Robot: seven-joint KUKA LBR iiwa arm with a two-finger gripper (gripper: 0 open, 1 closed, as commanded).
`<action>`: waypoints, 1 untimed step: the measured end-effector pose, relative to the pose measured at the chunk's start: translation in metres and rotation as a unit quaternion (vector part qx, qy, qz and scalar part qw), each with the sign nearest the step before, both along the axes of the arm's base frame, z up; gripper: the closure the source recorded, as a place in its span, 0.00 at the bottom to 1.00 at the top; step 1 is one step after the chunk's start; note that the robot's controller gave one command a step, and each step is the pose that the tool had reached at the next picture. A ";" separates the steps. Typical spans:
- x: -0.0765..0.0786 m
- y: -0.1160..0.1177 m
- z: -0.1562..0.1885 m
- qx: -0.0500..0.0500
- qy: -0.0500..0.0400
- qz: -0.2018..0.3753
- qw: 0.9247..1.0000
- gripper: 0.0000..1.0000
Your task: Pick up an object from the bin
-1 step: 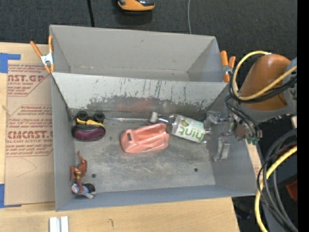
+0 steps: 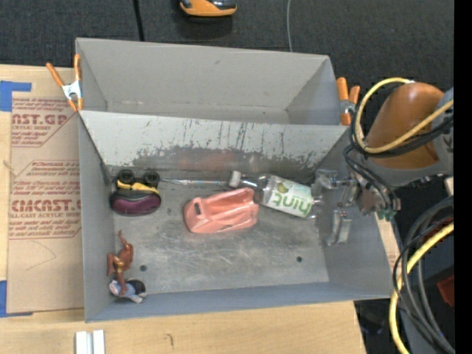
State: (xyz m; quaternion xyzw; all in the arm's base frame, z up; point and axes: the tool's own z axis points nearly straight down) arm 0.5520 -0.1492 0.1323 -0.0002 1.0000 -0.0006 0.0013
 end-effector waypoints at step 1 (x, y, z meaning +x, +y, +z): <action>0.033 0.017 -0.036 -0.001 -0.005 -0.005 1.000 0.00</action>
Offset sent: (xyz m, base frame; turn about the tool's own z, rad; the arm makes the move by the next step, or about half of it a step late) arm 0.0349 0.0289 -0.0623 0.2004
